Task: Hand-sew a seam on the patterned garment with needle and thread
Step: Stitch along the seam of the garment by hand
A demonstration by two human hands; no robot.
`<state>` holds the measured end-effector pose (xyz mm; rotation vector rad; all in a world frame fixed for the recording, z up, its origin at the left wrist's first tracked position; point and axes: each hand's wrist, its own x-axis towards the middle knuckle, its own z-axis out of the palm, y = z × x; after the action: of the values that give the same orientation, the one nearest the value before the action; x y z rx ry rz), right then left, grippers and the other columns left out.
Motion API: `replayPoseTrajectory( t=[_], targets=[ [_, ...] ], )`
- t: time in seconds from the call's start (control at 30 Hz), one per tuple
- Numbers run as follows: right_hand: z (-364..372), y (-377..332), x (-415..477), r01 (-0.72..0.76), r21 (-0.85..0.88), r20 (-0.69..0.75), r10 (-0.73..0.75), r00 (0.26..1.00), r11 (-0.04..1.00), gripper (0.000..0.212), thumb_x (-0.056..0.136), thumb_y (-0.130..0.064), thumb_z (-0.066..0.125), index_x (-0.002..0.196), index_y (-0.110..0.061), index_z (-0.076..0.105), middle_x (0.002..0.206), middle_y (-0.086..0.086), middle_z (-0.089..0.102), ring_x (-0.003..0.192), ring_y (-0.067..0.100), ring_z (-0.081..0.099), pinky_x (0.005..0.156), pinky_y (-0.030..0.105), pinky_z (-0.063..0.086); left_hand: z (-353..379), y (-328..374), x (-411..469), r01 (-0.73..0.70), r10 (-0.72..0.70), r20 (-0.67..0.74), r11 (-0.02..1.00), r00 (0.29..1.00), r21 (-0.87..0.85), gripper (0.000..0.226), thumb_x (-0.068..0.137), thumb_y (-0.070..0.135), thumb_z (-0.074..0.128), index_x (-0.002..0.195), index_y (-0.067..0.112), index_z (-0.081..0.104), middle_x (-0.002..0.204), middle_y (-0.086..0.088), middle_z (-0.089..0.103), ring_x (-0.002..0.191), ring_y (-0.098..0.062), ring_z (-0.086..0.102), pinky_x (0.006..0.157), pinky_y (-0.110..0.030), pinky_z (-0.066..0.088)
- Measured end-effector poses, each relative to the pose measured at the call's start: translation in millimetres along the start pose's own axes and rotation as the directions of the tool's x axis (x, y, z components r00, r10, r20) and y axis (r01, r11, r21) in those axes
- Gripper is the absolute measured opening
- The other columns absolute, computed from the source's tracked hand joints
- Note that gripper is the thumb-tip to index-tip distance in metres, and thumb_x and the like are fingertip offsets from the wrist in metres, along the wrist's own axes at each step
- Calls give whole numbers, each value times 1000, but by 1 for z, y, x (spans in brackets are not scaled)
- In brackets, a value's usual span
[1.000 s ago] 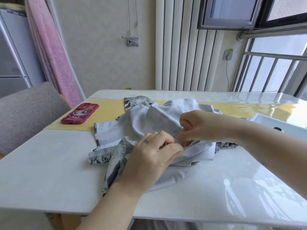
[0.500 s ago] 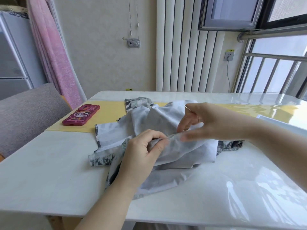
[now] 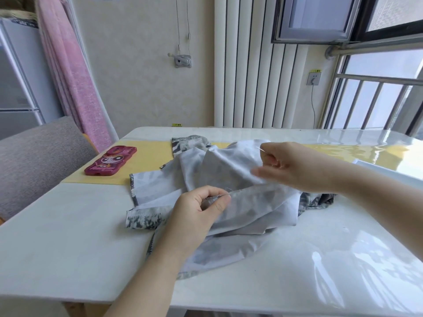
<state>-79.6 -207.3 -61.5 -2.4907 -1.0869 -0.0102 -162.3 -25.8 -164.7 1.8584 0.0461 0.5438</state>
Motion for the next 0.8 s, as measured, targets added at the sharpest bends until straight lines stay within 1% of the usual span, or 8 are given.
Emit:
replayPoseTrajectory(
  t=[0.07,0.1,0.17,0.23,0.3,0.33,0.5,0.8],
  targets=[
    [-2,-3,3,-3,134,4,3,1000,991,31,99,-31,38,83,-6,47,76,2,52,71,20,48,78,39,45,-1,-1,1,1,-1,-7,1000,1000,-6,8,84,29,69,77,33,71,59,5,48,53,-7,39,53,-14,36],
    [-2,-4,6,11,129,1,-11,1000,992,28,100,-25,34,77,-9,42,72,2,45,66,18,41,74,42,42,-1,-1,1,-3,3,-6,1000,1000,-7,7,84,31,68,80,36,70,61,1,49,55,-8,41,54,-15,36],
    [2,-7,14,40,20,18,-40,999,999,27,98,-20,31,73,-13,36,67,-2,41,63,16,34,65,38,35,-2,-2,1,-12,12,-5,1000,1000,-1,6,83,33,67,83,39,69,64,-10,53,59,-11,44,57,-17,38],
    [6,-9,19,60,-115,43,-55,998,992,26,99,-22,30,77,-16,42,68,-8,48,63,10,38,66,33,38,-2,-1,0,-22,22,-19,1000,1000,-2,5,83,32,68,80,34,71,67,-15,56,60,-10,47,58,-18,39],
    [7,-10,21,76,-174,97,-60,994,982,27,100,-22,29,83,-24,51,70,-22,55,65,-2,47,63,16,39,-1,0,-1,-23,23,-23,1000,999,-4,9,85,28,67,76,29,70,55,-2,49,54,-6,42,54,-15,37],
    [7,-10,22,82,-192,130,-57,990,978,29,101,-21,31,88,-28,56,70,-26,56,66,-6,50,63,14,40,-1,2,-2,-21,21,-20,1000,1000,-4,10,86,27,67,76,28,70,51,7,43,50,-4,38,51,-13,34],
    [9,-6,32,231,-296,157,-192,969,927,25,99,-24,46,106,-30,68,98,-17,60,93,2,51,88,30,43,-2,4,-3,-30,30,-32,1000,999,8,9,86,27,67,77,26,69,48,13,38,47,-4,33,49,-13,31],
    [14,-14,38,290,-458,289,-168,942,840,28,98,-22,45,107,-39,66,103,-7,62,98,17,56,79,42,51,-2,3,-2,-38,38,-54,999,998,6,9,85,27,67,76,26,69,50,12,38,50,-5,36,51,-14,33]
  ],
)
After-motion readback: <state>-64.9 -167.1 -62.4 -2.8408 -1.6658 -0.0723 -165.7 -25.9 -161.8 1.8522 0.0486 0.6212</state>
